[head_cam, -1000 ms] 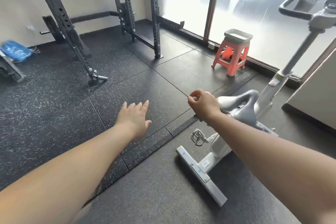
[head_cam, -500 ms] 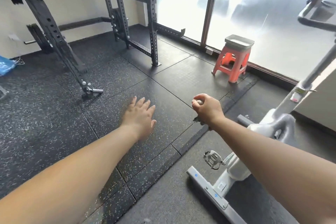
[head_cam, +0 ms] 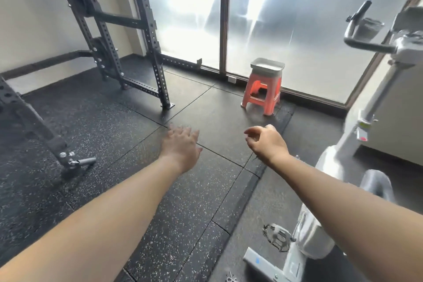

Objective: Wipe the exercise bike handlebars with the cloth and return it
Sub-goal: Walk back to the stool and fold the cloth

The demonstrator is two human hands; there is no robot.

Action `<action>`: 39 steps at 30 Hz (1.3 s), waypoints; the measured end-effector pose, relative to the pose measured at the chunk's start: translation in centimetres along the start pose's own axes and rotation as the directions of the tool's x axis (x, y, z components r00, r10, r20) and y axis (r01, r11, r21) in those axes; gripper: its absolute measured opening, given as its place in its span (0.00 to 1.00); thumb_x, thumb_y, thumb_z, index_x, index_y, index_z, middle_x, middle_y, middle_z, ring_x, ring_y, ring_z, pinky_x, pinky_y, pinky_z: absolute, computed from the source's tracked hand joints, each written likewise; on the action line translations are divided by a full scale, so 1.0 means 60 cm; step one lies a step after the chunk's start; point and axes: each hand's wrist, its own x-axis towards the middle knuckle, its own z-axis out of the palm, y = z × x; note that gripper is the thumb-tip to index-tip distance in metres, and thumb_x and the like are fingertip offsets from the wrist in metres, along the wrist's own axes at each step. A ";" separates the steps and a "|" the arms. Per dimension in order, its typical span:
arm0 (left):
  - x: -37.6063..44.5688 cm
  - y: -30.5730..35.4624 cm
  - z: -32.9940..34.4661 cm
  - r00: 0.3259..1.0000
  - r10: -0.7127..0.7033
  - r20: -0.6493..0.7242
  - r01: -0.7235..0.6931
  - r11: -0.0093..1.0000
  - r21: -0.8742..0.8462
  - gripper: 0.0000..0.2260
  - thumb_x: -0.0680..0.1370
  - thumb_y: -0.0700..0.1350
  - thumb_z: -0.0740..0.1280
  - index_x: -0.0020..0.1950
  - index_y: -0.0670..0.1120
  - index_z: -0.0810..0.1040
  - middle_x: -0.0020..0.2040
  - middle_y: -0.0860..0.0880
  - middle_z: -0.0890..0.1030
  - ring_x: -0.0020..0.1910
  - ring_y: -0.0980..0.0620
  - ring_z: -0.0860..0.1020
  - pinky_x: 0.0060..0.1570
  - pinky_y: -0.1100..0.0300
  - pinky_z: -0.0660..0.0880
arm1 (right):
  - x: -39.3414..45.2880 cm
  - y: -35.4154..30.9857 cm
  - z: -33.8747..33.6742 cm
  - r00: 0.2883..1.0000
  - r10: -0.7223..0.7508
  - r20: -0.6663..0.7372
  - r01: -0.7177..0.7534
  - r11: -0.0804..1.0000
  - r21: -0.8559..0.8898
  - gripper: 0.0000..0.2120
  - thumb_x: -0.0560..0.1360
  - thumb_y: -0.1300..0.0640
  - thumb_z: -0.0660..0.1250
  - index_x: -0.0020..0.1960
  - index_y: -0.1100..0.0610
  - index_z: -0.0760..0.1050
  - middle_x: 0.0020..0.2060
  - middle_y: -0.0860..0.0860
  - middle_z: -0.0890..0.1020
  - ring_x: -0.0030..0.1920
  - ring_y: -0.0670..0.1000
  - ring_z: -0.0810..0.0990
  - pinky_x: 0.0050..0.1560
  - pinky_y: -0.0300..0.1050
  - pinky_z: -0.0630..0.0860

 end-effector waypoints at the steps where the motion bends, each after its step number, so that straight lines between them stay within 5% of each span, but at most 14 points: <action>1: 0.027 0.006 0.002 1.000 0.026 -0.012 -0.026 1.000 0.007 0.27 0.80 0.57 0.48 0.76 0.48 0.51 0.77 0.46 0.57 0.75 0.45 0.53 0.72 0.45 0.43 | 0.022 0.004 -0.001 1.000 0.008 0.004 -0.008 1.000 -0.020 0.11 0.74 0.49 0.65 0.54 0.45 0.80 0.50 0.52 0.73 0.47 0.54 0.80 0.57 0.45 0.75; 8: 0.241 0.019 -0.008 0.993 0.109 -0.048 -0.108 0.994 0.028 0.27 0.80 0.57 0.48 0.76 0.48 0.50 0.77 0.47 0.56 0.76 0.46 0.53 0.72 0.45 0.40 | 0.216 0.032 -0.012 1.000 0.018 -0.026 -0.020 0.997 -0.077 0.10 0.74 0.49 0.66 0.54 0.48 0.81 0.50 0.51 0.72 0.50 0.54 0.79 0.55 0.42 0.73; 14: 0.394 0.012 -0.017 0.993 0.106 -0.051 -0.107 0.994 -0.013 0.27 0.80 0.57 0.50 0.76 0.48 0.50 0.76 0.47 0.58 0.75 0.46 0.56 0.73 0.46 0.42 | 0.364 0.047 -0.033 0.998 -0.007 -0.066 0.000 0.995 -0.095 0.18 0.74 0.52 0.64 0.63 0.50 0.76 0.53 0.51 0.84 0.52 0.54 0.81 0.54 0.47 0.77; 20: 0.524 0.001 -0.006 0.994 0.109 -0.021 -0.111 0.985 -0.134 0.28 0.79 0.57 0.53 0.76 0.49 0.50 0.74 0.48 0.65 0.67 0.45 0.69 0.63 0.49 0.66 | 0.480 0.058 -0.026 0.994 0.071 -0.086 -0.075 0.996 -0.056 0.18 0.74 0.46 0.64 0.61 0.51 0.75 0.55 0.54 0.82 0.54 0.57 0.80 0.54 0.49 0.77; 27: 0.721 -0.036 0.032 0.982 0.189 0.009 -0.181 0.951 -0.252 0.29 0.79 0.56 0.57 0.76 0.51 0.48 0.72 0.48 0.65 0.64 0.44 0.71 0.55 0.48 0.74 | 0.650 0.062 -0.005 0.981 0.154 -0.118 -0.153 0.988 0.015 0.15 0.74 0.46 0.65 0.57 0.51 0.77 0.51 0.53 0.83 0.52 0.57 0.80 0.51 0.45 0.74; 36: 0.980 -0.092 0.007 0.939 0.312 -0.143 -0.342 0.885 -0.315 0.31 0.78 0.54 0.61 0.76 0.52 0.49 0.72 0.51 0.65 0.63 0.46 0.72 0.50 0.52 0.74 | 0.859 0.050 -0.012 0.971 0.212 -0.113 -0.199 0.974 0.112 0.20 0.72 0.48 0.71 0.61 0.53 0.75 0.55 0.55 0.80 0.54 0.54 0.78 0.52 0.36 0.67; 39: 1.045 -0.096 0.006 0.922 0.345 -0.175 -0.384 0.874 -0.300 0.30 0.77 0.54 0.61 0.75 0.52 0.52 0.72 0.50 0.66 0.66 0.46 0.69 0.59 0.51 0.71 | 0.908 0.059 -0.011 0.960 0.232 -0.157 -0.208 0.966 0.155 0.19 0.73 0.47 0.69 0.61 0.54 0.75 0.54 0.55 0.80 0.53 0.54 0.78 0.51 0.39 0.70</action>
